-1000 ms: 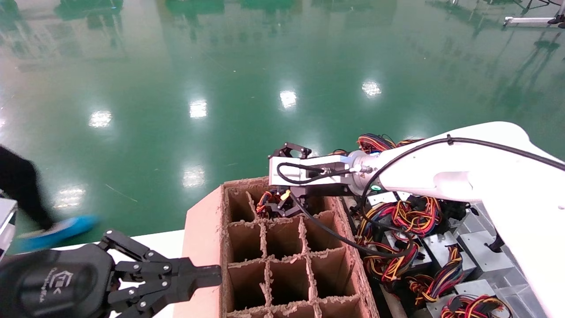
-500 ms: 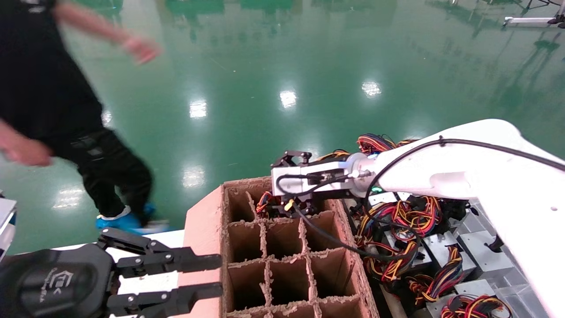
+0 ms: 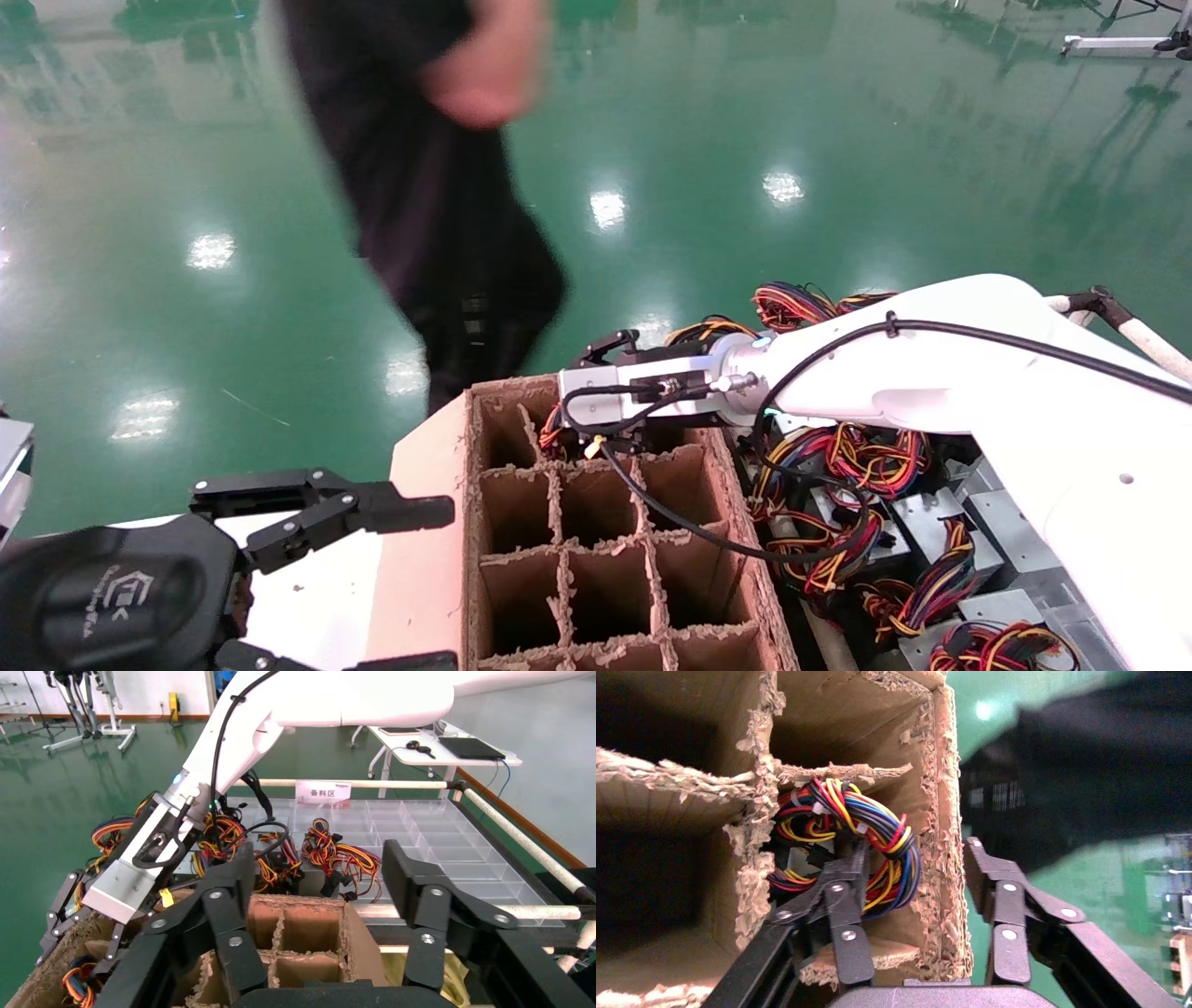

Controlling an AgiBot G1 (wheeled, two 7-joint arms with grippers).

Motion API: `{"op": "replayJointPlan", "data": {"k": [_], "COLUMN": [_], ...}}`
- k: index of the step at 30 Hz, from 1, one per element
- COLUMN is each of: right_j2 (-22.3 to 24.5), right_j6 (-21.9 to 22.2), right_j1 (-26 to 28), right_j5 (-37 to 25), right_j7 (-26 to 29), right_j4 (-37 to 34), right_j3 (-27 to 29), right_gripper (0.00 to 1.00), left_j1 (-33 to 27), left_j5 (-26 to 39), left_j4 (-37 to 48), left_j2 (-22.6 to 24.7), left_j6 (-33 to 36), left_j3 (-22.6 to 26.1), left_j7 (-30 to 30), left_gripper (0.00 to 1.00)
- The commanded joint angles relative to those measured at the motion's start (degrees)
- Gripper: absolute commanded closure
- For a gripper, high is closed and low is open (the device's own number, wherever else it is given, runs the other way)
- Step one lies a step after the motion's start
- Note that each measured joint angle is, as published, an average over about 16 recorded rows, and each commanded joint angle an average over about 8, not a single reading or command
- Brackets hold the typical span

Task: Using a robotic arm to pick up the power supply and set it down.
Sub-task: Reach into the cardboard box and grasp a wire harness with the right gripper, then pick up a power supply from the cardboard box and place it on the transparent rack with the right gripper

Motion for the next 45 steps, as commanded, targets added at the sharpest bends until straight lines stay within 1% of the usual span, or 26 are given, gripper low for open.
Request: {"op": "replayJointPlan", "data": {"k": [1, 14, 20, 24, 28, 36, 40, 45], "right_j2": [-0.01, 0.14, 0.33, 0.60, 1.18, 3.67, 5.73, 9.39], "right_j6": [0.75, 3.60, 3.93, 3.12, 0.29, -9.30, -13.03, -16.48], "right_j1": [-0.10, 0.00, 0.73, 1.70, 3.43, 8.29, 10.86, 13.86], "right_j5": [0.55, 4.42, 7.43, 10.07, 13.40, 20.20, 23.56, 27.37], "right_j7": [0.35, 2.20, 3.85, 5.24, 6.82, 7.76, 7.69, 7.23], "right_j4": [0.54, 0.95, -0.16, -1.37, -3.14, -7.98, -9.76, -11.02], "right_j3": [-1.12, -6.76, -7.56, -7.23, -6.05, -2.28, 0.03, 2.82], "right_gripper": [1.00, 1.00, 1.00, 1.00, 1.00, 1.00, 1.00, 1.00], "left_j1": [0.00, -0.01, -0.01, -0.01, -0.02, -0.02, -0.02, -0.03], "left_j5": [0.00, -0.03, -0.04, -0.04, -0.05, -0.06, -0.07, -0.08], "left_j4": [0.00, 0.00, 0.00, 0.00, 0.00, 0.00, 0.00, 0.00], "left_j2": [0.00, -0.02, -0.02, -0.03, -0.03, -0.04, -0.04, -0.05], "left_j6": [0.00, -0.02, -0.02, -0.03, -0.03, -0.04, -0.04, -0.05], "left_j3": [0.01, 0.04, 0.05, 0.06, 0.07, 0.09, 0.10, 0.11], "left_j7": [0.00, 0.02, 0.03, 0.03, 0.04, 0.05, 0.05, 0.06], "left_gripper": [0.00, 0.00, 0.00, 0.00, 0.00, 0.00, 0.00, 0.00]}}
